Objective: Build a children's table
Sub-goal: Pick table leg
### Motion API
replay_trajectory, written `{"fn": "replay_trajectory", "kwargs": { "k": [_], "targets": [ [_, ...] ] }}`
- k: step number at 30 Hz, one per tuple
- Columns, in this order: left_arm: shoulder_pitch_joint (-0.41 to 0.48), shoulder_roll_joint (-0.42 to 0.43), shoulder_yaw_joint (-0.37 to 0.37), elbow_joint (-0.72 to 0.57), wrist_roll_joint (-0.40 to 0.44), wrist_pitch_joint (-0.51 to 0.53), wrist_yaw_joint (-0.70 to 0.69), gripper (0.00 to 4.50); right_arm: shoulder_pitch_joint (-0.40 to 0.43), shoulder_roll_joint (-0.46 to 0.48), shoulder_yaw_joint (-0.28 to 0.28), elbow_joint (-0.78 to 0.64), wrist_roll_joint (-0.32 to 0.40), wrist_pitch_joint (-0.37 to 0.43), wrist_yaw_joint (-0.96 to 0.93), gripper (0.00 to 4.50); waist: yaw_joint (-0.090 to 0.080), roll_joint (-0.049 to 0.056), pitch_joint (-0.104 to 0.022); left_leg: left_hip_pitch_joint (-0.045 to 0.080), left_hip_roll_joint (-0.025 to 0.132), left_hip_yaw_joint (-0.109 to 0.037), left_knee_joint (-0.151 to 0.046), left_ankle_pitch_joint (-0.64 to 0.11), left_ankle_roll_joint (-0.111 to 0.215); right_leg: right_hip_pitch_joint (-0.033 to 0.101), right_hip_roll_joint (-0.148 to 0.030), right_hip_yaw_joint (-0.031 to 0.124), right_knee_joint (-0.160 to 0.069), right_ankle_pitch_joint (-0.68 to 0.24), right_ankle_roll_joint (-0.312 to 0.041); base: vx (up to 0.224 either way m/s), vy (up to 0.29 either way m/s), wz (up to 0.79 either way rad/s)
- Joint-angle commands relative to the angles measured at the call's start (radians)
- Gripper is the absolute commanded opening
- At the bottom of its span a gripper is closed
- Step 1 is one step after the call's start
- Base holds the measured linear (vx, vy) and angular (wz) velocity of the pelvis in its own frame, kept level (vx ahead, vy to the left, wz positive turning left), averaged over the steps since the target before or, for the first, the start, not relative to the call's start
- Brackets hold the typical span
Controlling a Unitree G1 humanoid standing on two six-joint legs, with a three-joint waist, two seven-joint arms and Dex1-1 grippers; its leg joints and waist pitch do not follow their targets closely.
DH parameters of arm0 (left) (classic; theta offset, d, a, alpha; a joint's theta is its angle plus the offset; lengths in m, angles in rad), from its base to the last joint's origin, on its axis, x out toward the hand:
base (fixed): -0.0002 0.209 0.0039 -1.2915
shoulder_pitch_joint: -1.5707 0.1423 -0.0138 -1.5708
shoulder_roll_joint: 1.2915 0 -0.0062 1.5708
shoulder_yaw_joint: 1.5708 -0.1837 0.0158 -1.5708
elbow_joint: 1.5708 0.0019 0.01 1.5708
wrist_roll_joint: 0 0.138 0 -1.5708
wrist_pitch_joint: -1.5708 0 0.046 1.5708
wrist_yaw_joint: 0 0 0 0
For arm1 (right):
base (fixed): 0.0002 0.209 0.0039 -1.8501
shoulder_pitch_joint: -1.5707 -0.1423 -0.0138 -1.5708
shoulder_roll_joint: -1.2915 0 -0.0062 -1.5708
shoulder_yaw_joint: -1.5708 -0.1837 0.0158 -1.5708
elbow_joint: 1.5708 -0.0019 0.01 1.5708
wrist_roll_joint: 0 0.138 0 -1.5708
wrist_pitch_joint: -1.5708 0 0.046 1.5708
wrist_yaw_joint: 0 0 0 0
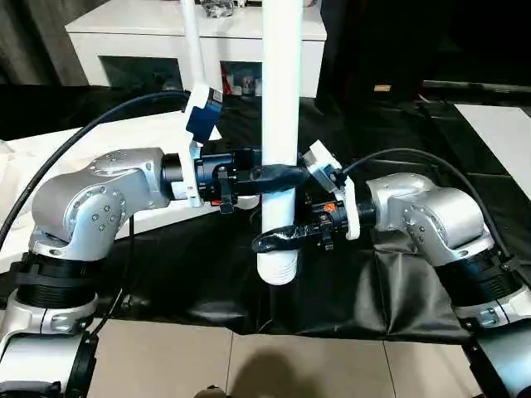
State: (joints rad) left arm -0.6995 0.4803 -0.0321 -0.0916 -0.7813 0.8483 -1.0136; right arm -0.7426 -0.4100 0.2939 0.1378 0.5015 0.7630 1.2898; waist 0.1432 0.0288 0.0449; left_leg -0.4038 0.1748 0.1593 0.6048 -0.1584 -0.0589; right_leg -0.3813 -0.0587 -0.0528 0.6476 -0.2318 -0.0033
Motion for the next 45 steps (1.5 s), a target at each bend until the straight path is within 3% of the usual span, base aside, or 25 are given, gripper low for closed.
{"fn": "replay_trajectory", "kwargs": {
  "k": [1, 5, 6, 12, 16, 17, 19, 20, 21, 22, 23, 25, 27, 28, 29, 31, 32, 33, 34, 35, 36, 39, 40, 43, 45],
  "targets": [
    [-0.016, 0.004, 0.003, -0.005, 0.012, -0.015, 0.0, 1.83, 0.002, -0.002, -0.005, 0.0, 0.011, 0.01, 0.012, 2.01, -0.001, -0.003, -0.071, 0.026, 0.046, -0.012, -0.06, -0.128, 0.011, 0.042, -0.076, 0.043, -0.063, 0.009, -0.226, 0.0, 0.0, 0.0],
    [-0.02, -0.001, 0.003, 0.008, 0.037, -0.021, 0.04, 1.83, 0.007, 0.001, -0.013, -0.005, 0.016, 0.013, 0.005, 1.94, -0.001, -0.002, -0.071, 0.027, 0.047, -0.012, -0.06, -0.128, 0.012, 0.041, -0.076, 0.043, -0.063, 0.012, -0.227, 0.0, 0.0, 0.0],
    [-0.038, -0.012, 0.009, 0.04, 0.043, 0.018, 0.091, 2.39, 0.01, 0.002, -0.02, -0.007, 0.019, 0.015, -0.001, 1.93, 0.0, -0.003, -0.071, 0.028, 0.046, -0.01, -0.059, -0.128, 0.01, 0.042, -0.076, 0.044, -0.064, 0.015, -0.227, 0.0, 0.0, 0.0],
    [-0.061, -0.035, 0.073, 0.055, -0.049, 0.094, 0.116, 2.89, 0.033, -0.002, -0.075, -0.023, 0.04, 0.025, -0.043, 1.86, 0.002, -0.002, -0.072, 0.026, 0.045, -0.012, -0.058, -0.132, 0.008, 0.043, -0.078, 0.042, -0.064, 0.01, -0.233, 0.0, 0.0, 0.0],
    [-0.041, -0.034, 0.096, 0.034, -0.073, 0.093, 0.122, 3.11, 0.052, -0.024, -0.127, -0.044, 0.062, 0.039, -0.063, 1.85, 0.002, 0.002, -0.073, 0.027, 0.046, -0.013, -0.058, -0.13, 0.009, 0.043, -0.076, 0.042, -0.064, 0.018, -0.23, 0.0, 0.0, 0.0],
    [-0.03, -0.029, 0.098, 0.024, -0.066, 0.08, 0.119, 3.38, 0.06, -0.033, -0.139, -0.054, 0.067, 0.043, -0.065, 1.85, 0.003, 0.005, -0.072, 0.027, 0.046, -0.014, -0.058, -0.132, 0.009, 0.043, -0.075, 0.042, -0.064, 0.018, -0.227, 0.0, 0.0, 0.0],
    [-0.012, -0.026, 0.103, 0.008, -0.037, 0.037, 0.126, 3.44, 0.072, -0.048, -0.156, -0.067, 0.071, 0.046, -0.07, 1.85, 0.003, 0.003, -0.072, 0.028, 0.048, -0.014, -0.059, -0.138, 0.006, 0.044, -0.075, 0.043, -0.066, 0.019, -0.221, 0.0, 0.0, 0.0],
    [-0.005, -0.029, 0.108, 0.001, -0.021, 0.015, 0.137, 3.46, 0.078, -0.057, -0.164, -0.072, 0.072, 0.047, -0.072, 1.85, 0.002, 0.008, -0.071, 0.027, 0.046, -0.014, -0.059, -0.147, 0.004, 0.043, -0.075, 0.042, -0.069, 0.012, -0.22, 0.0, 0.0, 0.0],
    [0.01, -0.042, 0.152, -0.007, -0.03, 0.0, 0.176, 3.46, 0.092, -0.066, -0.181, -0.084, 0.066, 0.043, -0.092, 1.85, -0.001, 0.014, -0.071, 0.028, 0.048, -0.015, -0.06, -0.161, -0.005, 0.044, -0.074, 0.042, -0.069, 0.011, -0.217, 0.0, 0.0, 0.0],
    [0.02, -0.051, 0.184, -0.013, -0.04, -0.008, 0.203, 3.46, 0.102, -0.071, -0.192, -0.092, 0.062, 0.04, -0.107, 1.85, -0.001, 0.01, -0.07, 0.027, 0.047, -0.016, -0.06, -0.165, -0.008, 0.045, -0.075, 0.042, -0.07, 0.011, -0.219, 0.0, 0.0, 0.0],
    [0.046, -0.062, 0.249, -0.028, -0.052, -0.01, 0.273, 3.46, 0.124, -0.075, -0.208, -0.103, 0.022, 0.011, -0.172, 1.85, -0.001, 0.016, -0.072, 0.027, 0.047, -0.017, -0.059, -0.167, -0.013, 0.046, -0.076, 0.041, -0.068, 0.013, -0.223, 0.0, 0.0, 0.0],
    [0.089, -0.076, 0.308, -0.054, -0.014, -0.026, 0.389, 3.46, 0.154, -0.07, -0.229, -0.107, -0.041, -0.033, -0.276, 1.85, -0.008, 0.009, -0.071, 0.027, 0.046, -0.016, -0.06, -0.171, -0.027, 0.045, -0.073, 0.04, -0.069, 0.017, -0.221, 0.0, 0.0, 0.0],
    [0.174, -0.133, 0.321, -0.106, 0.177, -0.149, 0.595, 3.46, 0.193, -0.015, -0.261, -0.108, -0.144, -0.133, -0.474, 1.85, -0.016, 0.001, -0.066, 0.023, 0.045, -0.014, -0.063, -0.174, -0.03, 0.046, -0.074, 0.042, -0.079, -0.037, -0.196, 0.0, 0.0, 0.0],
    [0.258, -0.188, 0.314, -0.166, 0.286, -0.19, 0.73, 3.46, 0.228, 0.046, -0.303, -0.124, -0.181, -0.15, -0.619, 1.85, -0.017, -0.007, -0.067, 0.025, 0.052, -0.014, -0.065, -0.171, -0.03, 0.045, -0.077, 0.044, -0.082, -0.048, -0.185, 0.0, 0.0, 0.0],
    [0.328, -0.219, 0.294, -0.201, 0.37, -0.251, 0.791, 3.46, 0.267, 0.08, -0.311, -0.148, -0.221, -0.175, -0.702, 1.85, -0.028, -0.02, -0.064, 0.022, 0.049, -0.012, -0.068, -0.167, -0.026, 0.046, -0.076, 0.043, -0.084, -0.076, -0.167, 0.0, 0.0, 0.0],
    [0.396, -0.241, 0.264, -0.224, 0.456, -0.312, 0.853, 3.46, 0.307, 0.108, -0.315, -0.174, -0.26, -0.202, -0.776, 1.85, -0.028, -0.009, -0.07, 0.023, 0.052, -0.016, -0.067, -0.139, -0.011, 0.044, -0.076, 0.044, -0.084, -0.075, -0.139, 0.0, 0.0, 0.0],
    [0.421, -0.242, 0.246, -0.226, 0.492, -0.327, 0.877, 3.46, 0.324, 0.118, -0.315, -0.184, -0.273, -0.211, -0.799, 1.85, -0.028, -0.012, -0.07, 0.022, 0.051, -0.016, -0.068, -0.133, -0.006, 0.042, -0.073, 0.045, -0.084, -0.066, -0.126, 0.0, 0.0, 0.0],
    [0.498, -0.25, 0.194, -0.22, 0.598, -0.387, 0.965, 3.46, 0.38, 0.148, -0.31, -0.217, -0.313, -0.243, -0.875, 1.85, -0.029, -0.007, -0.069, 0.026, 0.049, -0.015, -0.069, -0.16, -0.009, 0.037, -0.071, 0.044, -0.085, -0.081, -0.127, 0.0, 0.0, 0.0],
    [0.527, -0.241, 0.163, -0.212, 0.631, -0.408, 0.981, 3.46, 0.402, 0.157, -0.308, -0.227, -0.327, -0.251, -0.901, 1.85, -0.025, 0.006, -0.068, 0.027, 0.054, -0.02, -0.071, -0.169, -0.01, 0.033, -0.071, 0.045, -0.09, -0.081, -0.118, 0.0, 0.0, 0.0],
    [0.536, -0.241, 0.154, -0.209, 0.639, -0.416, 0.987, 3.46, 0.408, 0.159, -0.306, -0.229, -0.332, -0.257, -0.91, 1.85, -0.034, -0.006, -0.061, 0.027, 0.052, -0.018, -0.077, -0.209, -0.015, 0.032, -0.067, 0.045, -0.094, -0.095, -0.104, 0.0, 0.0, 0.0],
    [0.566, -0.245, 0.124, -0.194, 0.657, -0.439, 1.009, 3.46, 0.428, 0.175, -0.308, -0.233, -0.334, -0.263, -0.934, 1.85, -0.032, 0.018, -0.064, 0.034, 0.052, -0.022, -0.077, -0.249, -0.027, 0.029, -0.069, 0.045, -0.093, -0.124, -0.104, 0.0, 0.0, 0.0],
    [0.588, -0.262, 0.086, -0.17, 0.708, -0.476, 1.036, 3.46, 0.445, 0.188, -0.311, -0.229, -0.353, -0.285, -0.962, 1.85, -0.04, 0.004, -0.054, 0.032, 0.05, -0.022, -0.084, -0.33, -0.039, 0.023, -0.068, 0.049, -0.105, -0.211, -0.099, 0.0, 0.0, 0.0],
    [0.596, -0.28, 0.066, -0.157, 0.764, -0.509, 1.054, 3.46, 0.465, 0.202, -0.313, -0.237, -0.347, -0.293, -0.961, 1.85, -0.04, 0.005, -0.053, 0.032, 0.048, -0.023, -0.085, -0.339, -0.041, 0.024, -0.07, 0.049, -0.106, -0.229, -0.097, 0.0, 0.0, 0.0],
    [0.592, -0.312, 0.076, -0.155, 0.764, -0.502, 1.069, 3.46, 0.48, 0.217, -0.321, -0.246, -0.342, -0.291, -0.983, 1.85, -0.044, 0.011, -0.054, 0.032, 0.049, -0.024, -0.085, -0.349, -0.045, 0.022, -0.071, 0.053, -0.108, -0.232, -0.091, 0.0, 0.0, 0.0],
    [0.582, -0.321, 0.077, -0.143, 0.763, -0.512, 1.083, 3.46, 0.487, 0.217, -0.32, -0.242, -0.337, -0.297, -0.981, 1.85, -0.05, 0.007, -0.055, 0.027, 0.046, -0.025, -0.084, -0.335, -0.038, 0.026, -0.069, 0.051, -0.105, -0.202, -0.099, 0.0, 0.0, 0.0]
  ]
}}
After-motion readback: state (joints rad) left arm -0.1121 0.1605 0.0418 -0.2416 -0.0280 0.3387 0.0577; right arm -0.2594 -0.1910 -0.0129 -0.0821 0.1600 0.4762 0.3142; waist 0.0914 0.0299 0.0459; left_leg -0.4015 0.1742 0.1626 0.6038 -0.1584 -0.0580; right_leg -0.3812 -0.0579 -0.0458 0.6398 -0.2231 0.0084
